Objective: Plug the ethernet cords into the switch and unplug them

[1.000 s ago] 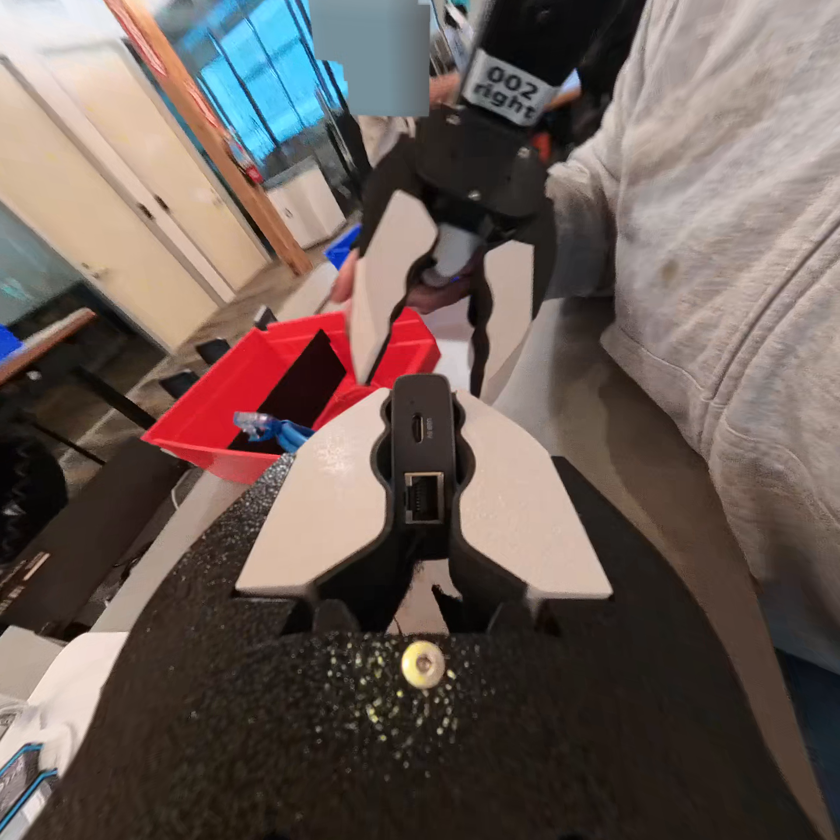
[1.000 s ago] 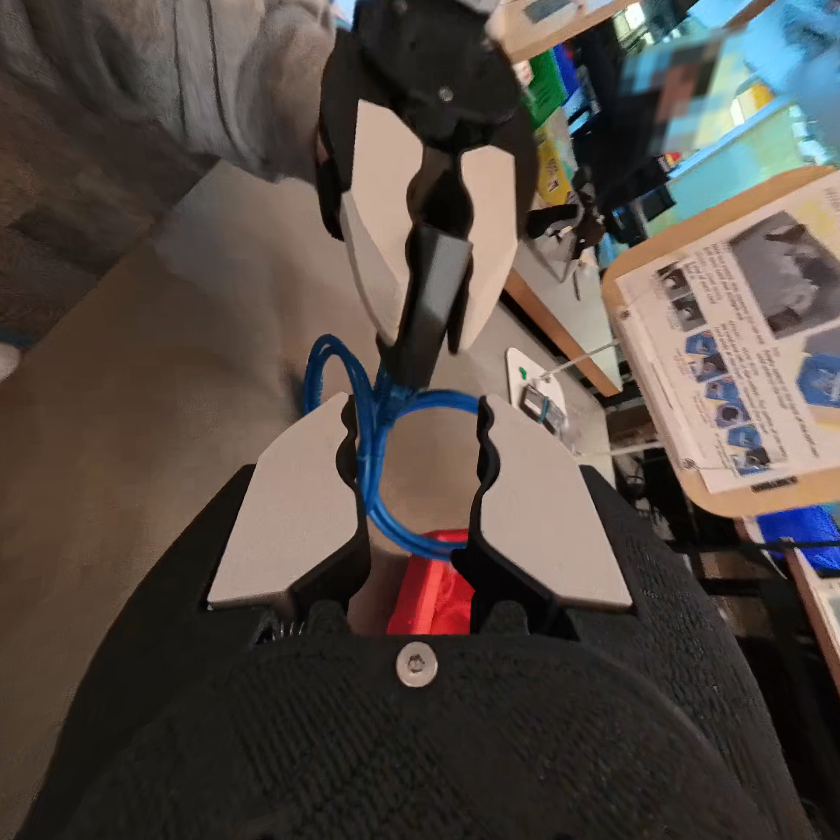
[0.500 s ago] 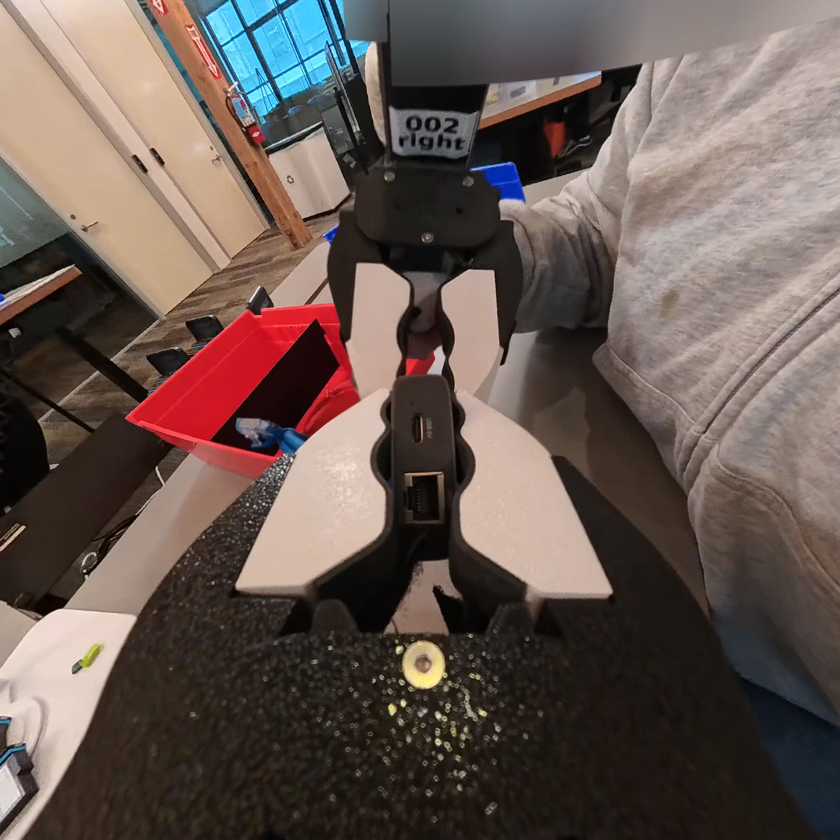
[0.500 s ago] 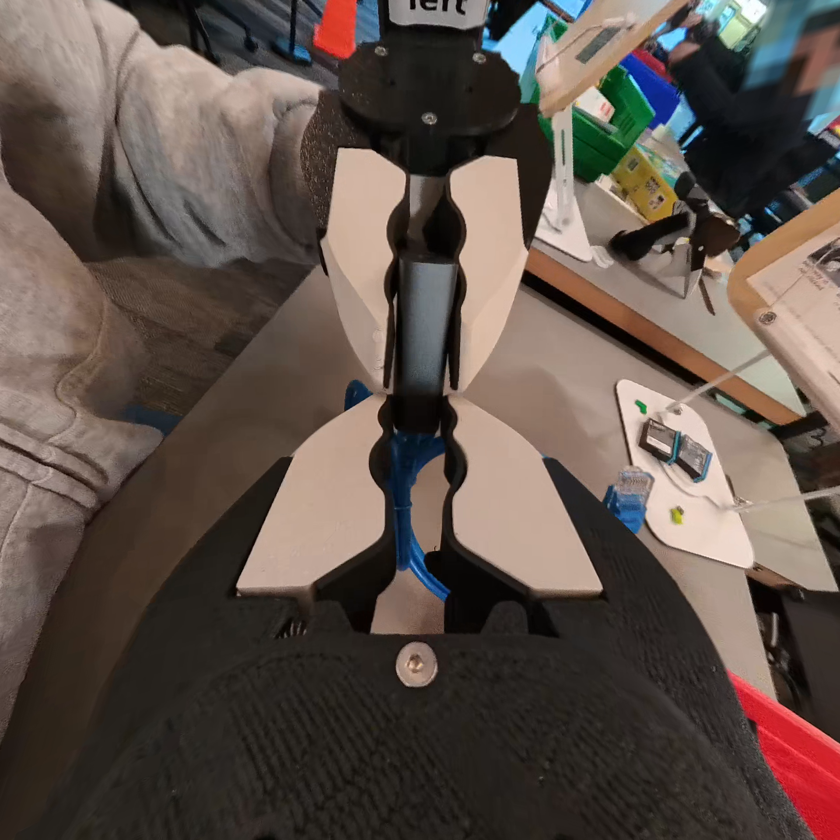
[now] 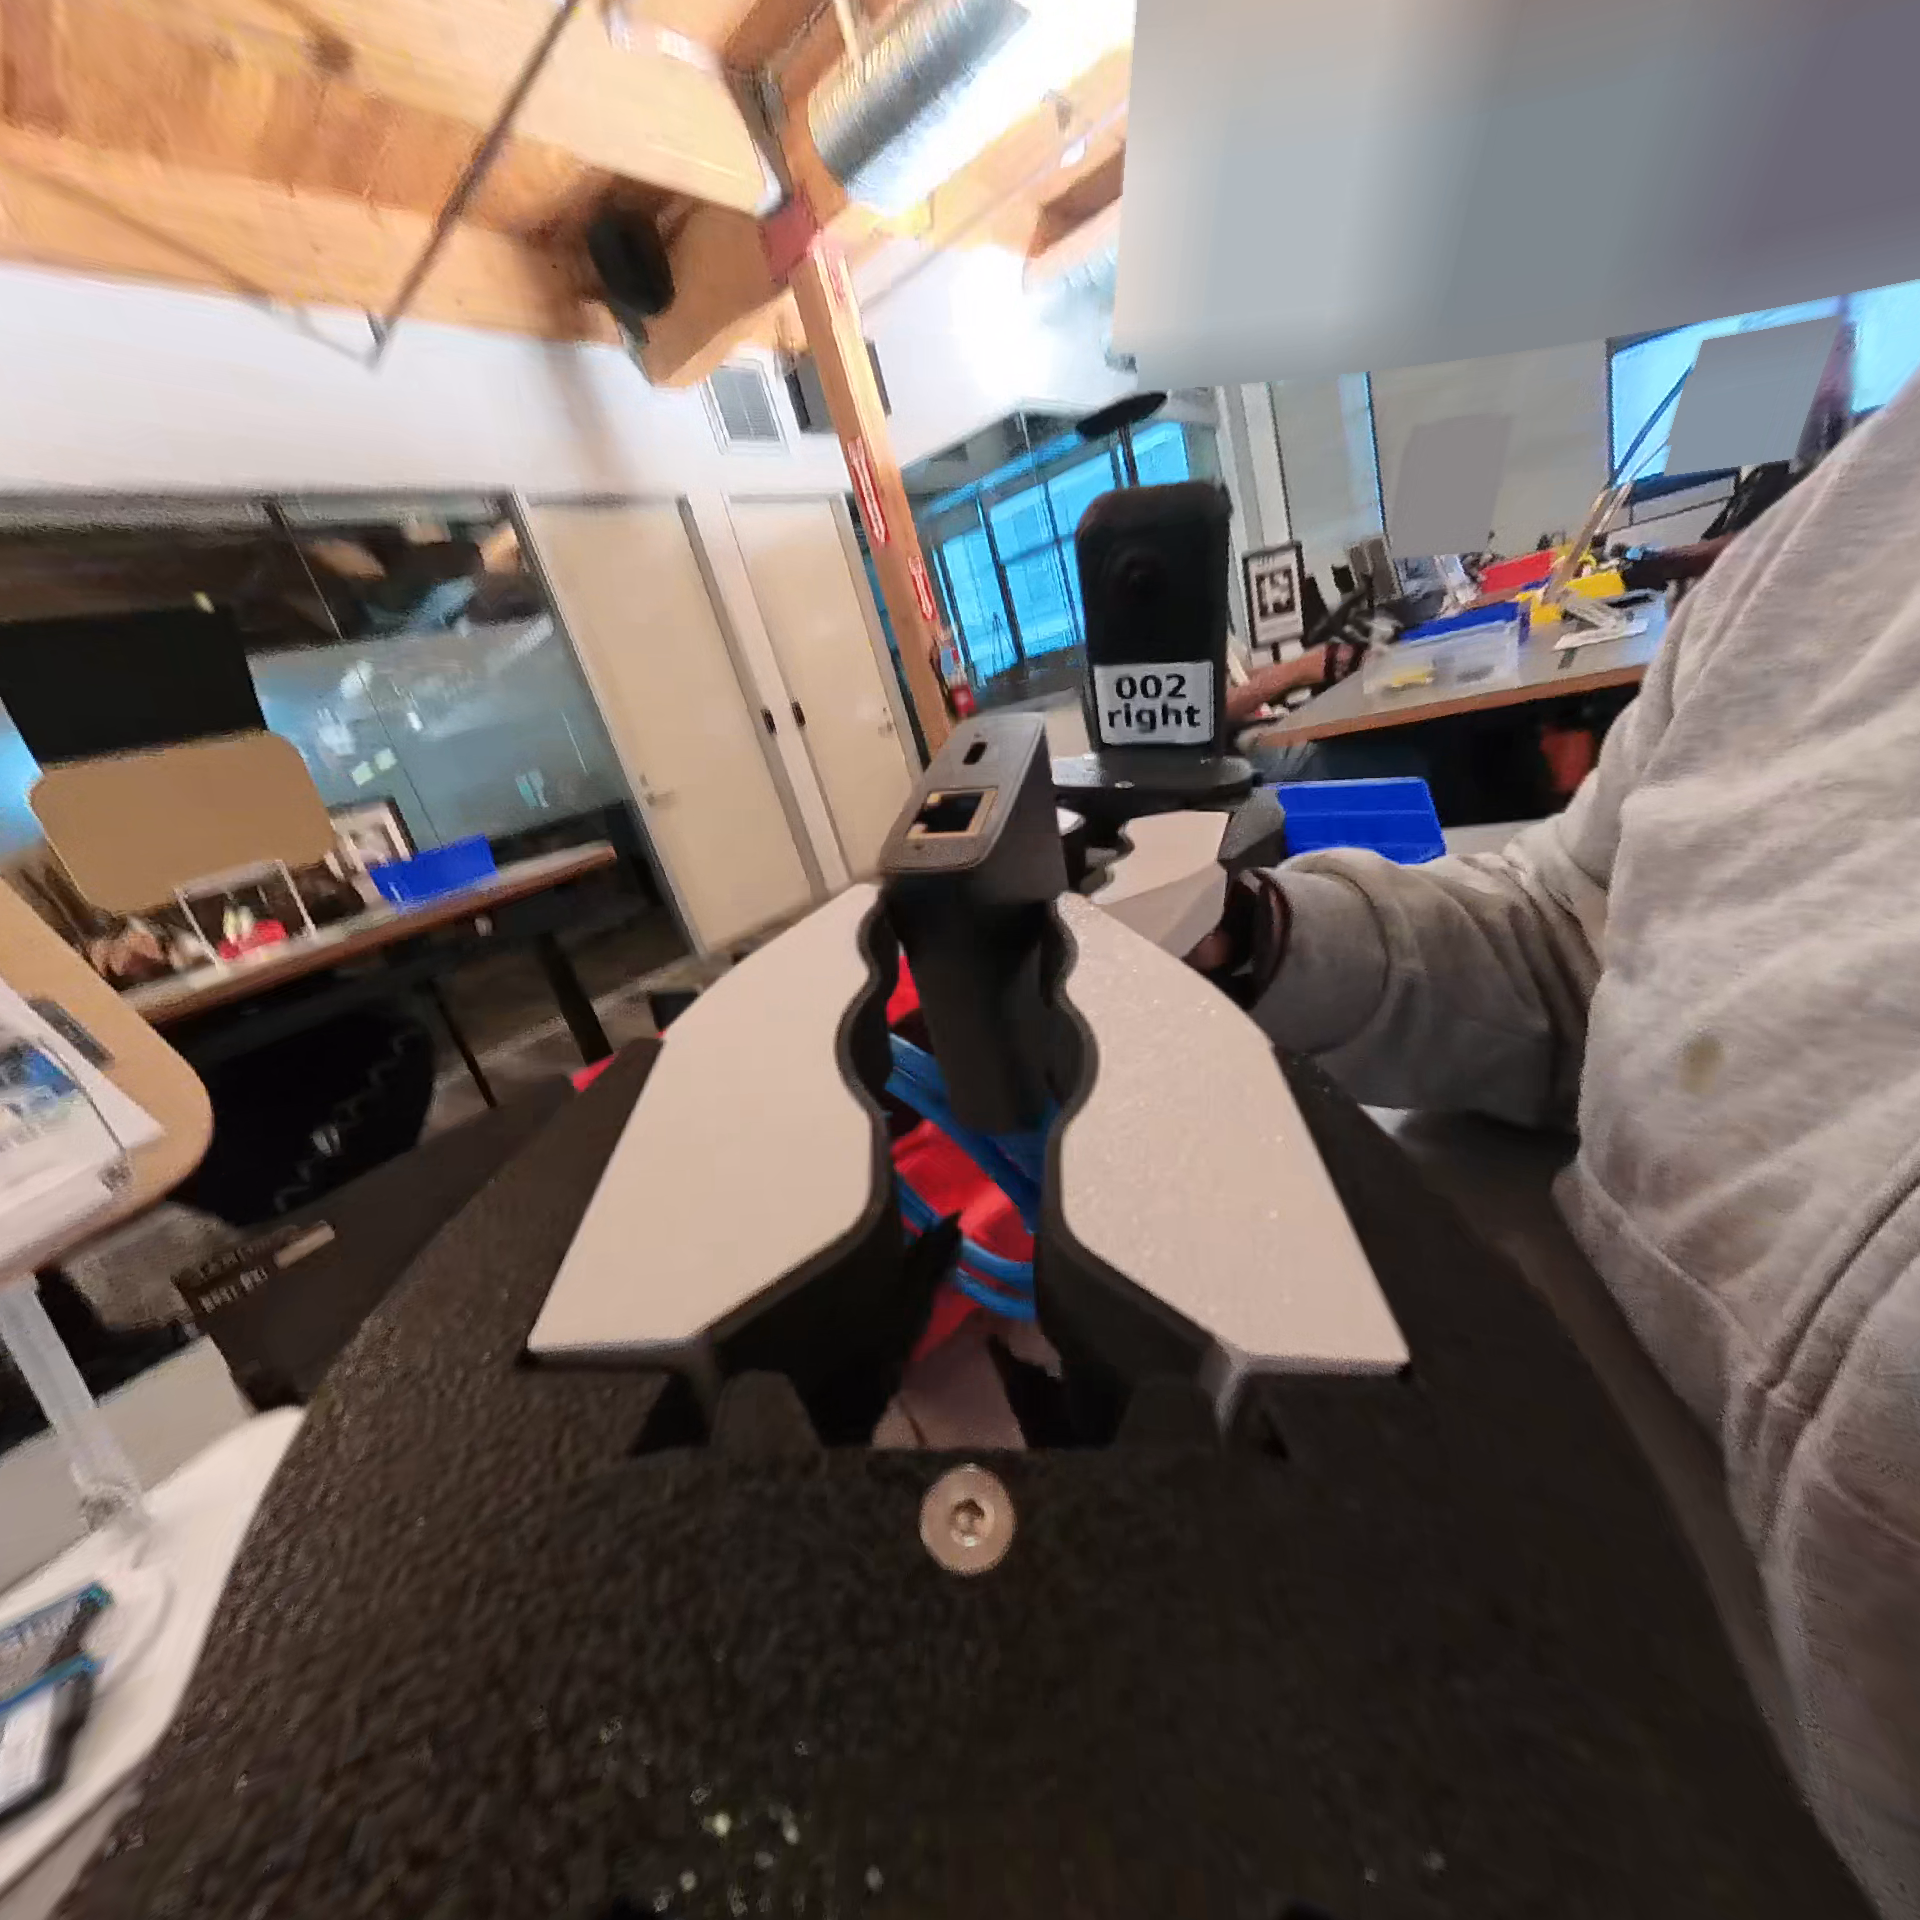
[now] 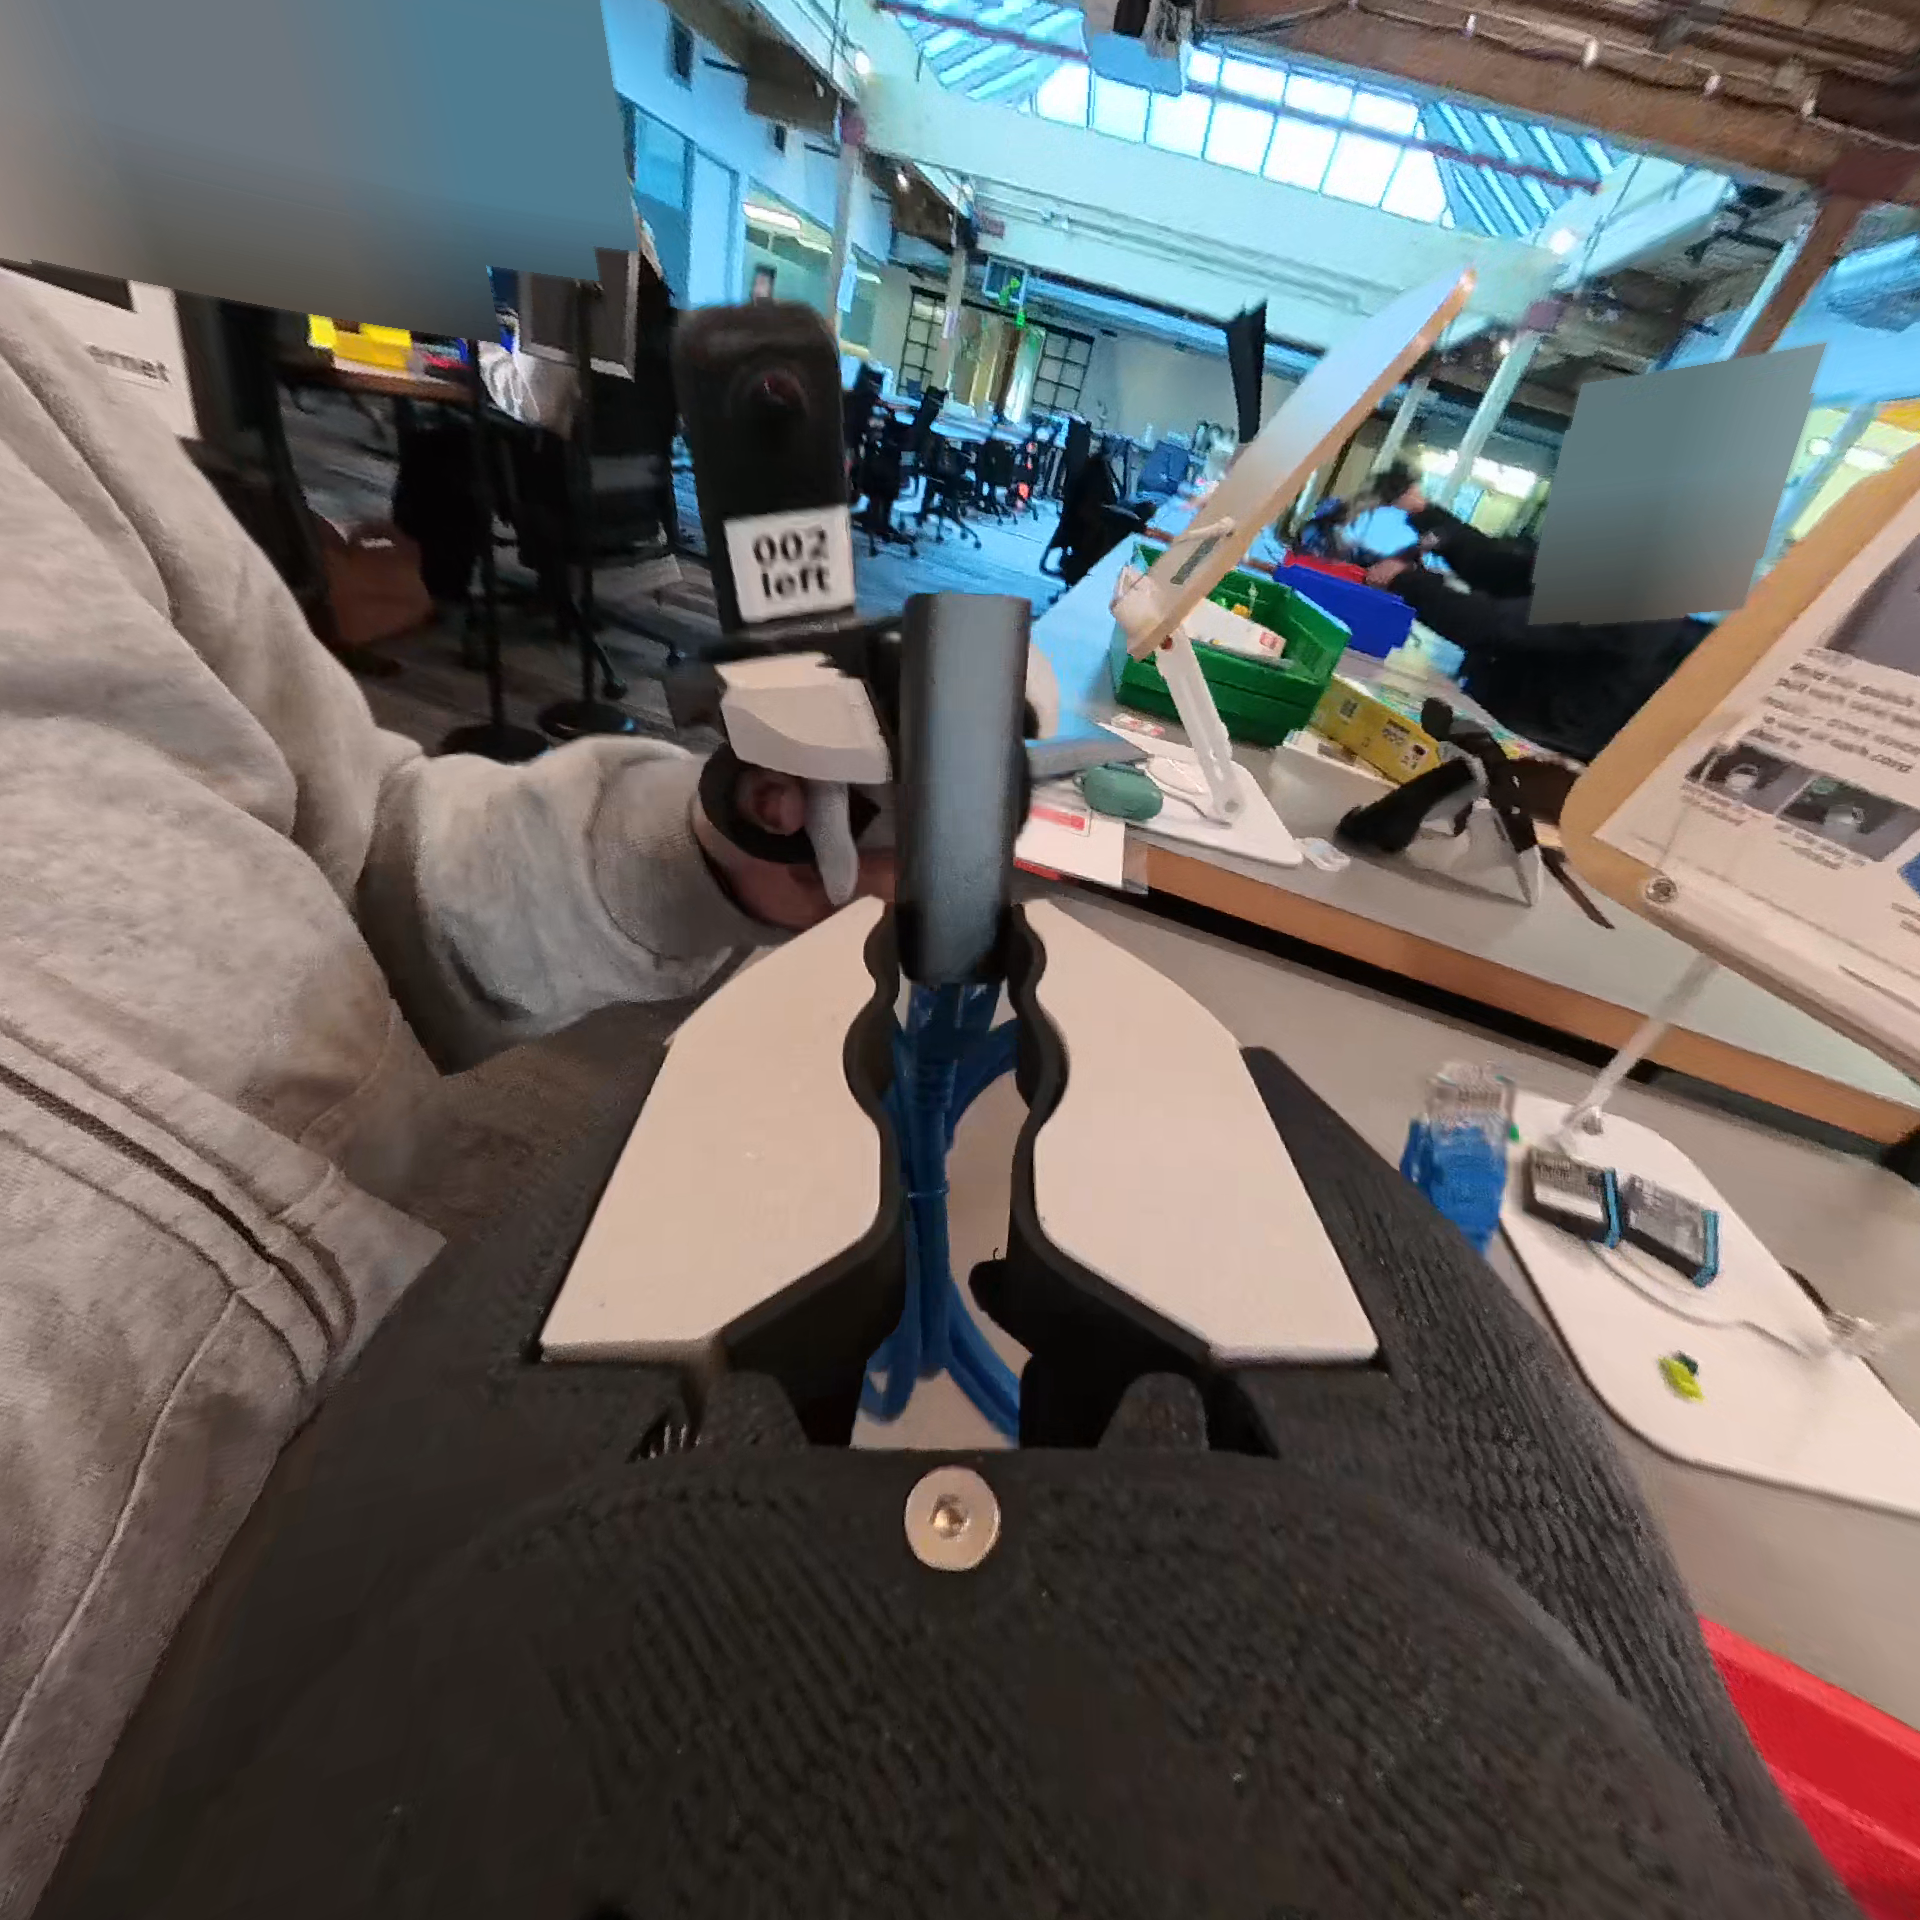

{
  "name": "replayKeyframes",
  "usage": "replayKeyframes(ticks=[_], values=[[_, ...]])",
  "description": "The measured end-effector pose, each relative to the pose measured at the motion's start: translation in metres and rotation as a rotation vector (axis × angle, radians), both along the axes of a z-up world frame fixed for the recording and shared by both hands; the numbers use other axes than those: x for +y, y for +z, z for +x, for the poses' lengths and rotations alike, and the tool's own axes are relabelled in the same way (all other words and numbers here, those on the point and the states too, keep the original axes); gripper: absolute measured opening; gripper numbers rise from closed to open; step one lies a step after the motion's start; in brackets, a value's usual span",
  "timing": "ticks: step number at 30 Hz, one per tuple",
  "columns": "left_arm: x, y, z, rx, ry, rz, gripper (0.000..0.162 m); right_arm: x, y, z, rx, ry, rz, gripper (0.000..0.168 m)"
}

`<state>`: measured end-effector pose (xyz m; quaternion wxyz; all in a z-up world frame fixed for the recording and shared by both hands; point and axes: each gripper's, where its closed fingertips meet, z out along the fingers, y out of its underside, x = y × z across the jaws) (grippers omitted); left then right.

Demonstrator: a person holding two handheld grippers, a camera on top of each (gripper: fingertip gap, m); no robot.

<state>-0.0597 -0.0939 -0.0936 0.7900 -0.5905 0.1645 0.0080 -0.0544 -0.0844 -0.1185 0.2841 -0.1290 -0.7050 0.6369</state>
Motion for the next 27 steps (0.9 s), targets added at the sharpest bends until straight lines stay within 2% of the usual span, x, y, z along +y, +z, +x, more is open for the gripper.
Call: replayKeyframes(ticks=[2,5,8,9,12,13,14,15,17,18,19,20,23,24,26,27], values=[[0.004,-0.008,-0.003,0.025,0.053,-0.129,0.021,0.007,-0.005,-0.005,-0.044,-0.036,0.038,0.025],[0.009,-0.033,-0.014,0.262,0.224,-0.357,0.019,0.01,-0.006,0.0,-0.066,-0.036,0.158,0.047],[0.009,-0.045,-0.002,0.407,0.181,-0.484,0.019,0.011,-0.029,-0.003,-0.005,-0.11,0.459,0.053],[0.009,-0.047,0.004,0.424,0.151,-0.514,0.019,0.009,-0.034,-0.006,0.029,-0.118,0.512,0.052],[0.008,-0.053,0.009,0.494,0.131,-0.596,0.02,-0.004,-0.038,-0.003,0.072,-0.059,0.495,0.02],[0.008,-0.053,0.007,0.501,0.15,-0.604,0.02,-0.004,-0.038,-0.004,0.07,-0.061,0.485,0.02],[0.009,-0.051,0.004,0.488,0.179,-0.59,0.021,-0.003,-0.036,-0.006,0.071,-0.066,0.461,0.02],[0.012,-0.043,-0.001,0.458,0.237,-0.537,0.028,-0.002,-0.032,-0.008,0.068,-0.07,0.424,0.019],[0.011,-0.014,-0.017,0.379,0.406,-0.35,0.064,0.005,-0.023,-0.013,0.068,-0.091,0.327,0.019],[0.007,0.0,-0.021,0.315,0.45,-0.261,0.072,0.01,-0.016,-0.018,0.08,-0.117,0.274,0.019],[0.001,0.012,-0.021,0.246,0.459,-0.164,0.073,0.015,-0.008,-0.022,0.1,-0.145,0.217,0.02],[-0.006,0.023,-0.016,0.201,0.442,-0.055,0.065,0.019,0.001,-0.026,0.122,-0.162,0.158,0.019],[-0.025,0.03,0.015,0.204,0.281,0.202,0.009,0.023,0.03,-0.031,0.184,-0.179,0.032,0.019],[-0.025,0.024,0.023,0.17,0.217,0.212,0.003,0.022,0.038,-0.032,0.201,-0.176,0.005,0.019],[-0.015,0.007,0.035,0.052,0.073,0.135,0.004,0.019,0.052,-0.034,0.232,-0.166,-0.048,0.019],[-0.01,0.001,0.034,0.01,0.059,0.113,0.005,0.017,0.057,-0.035,0.238,-0.153,-0.069,0.019]])
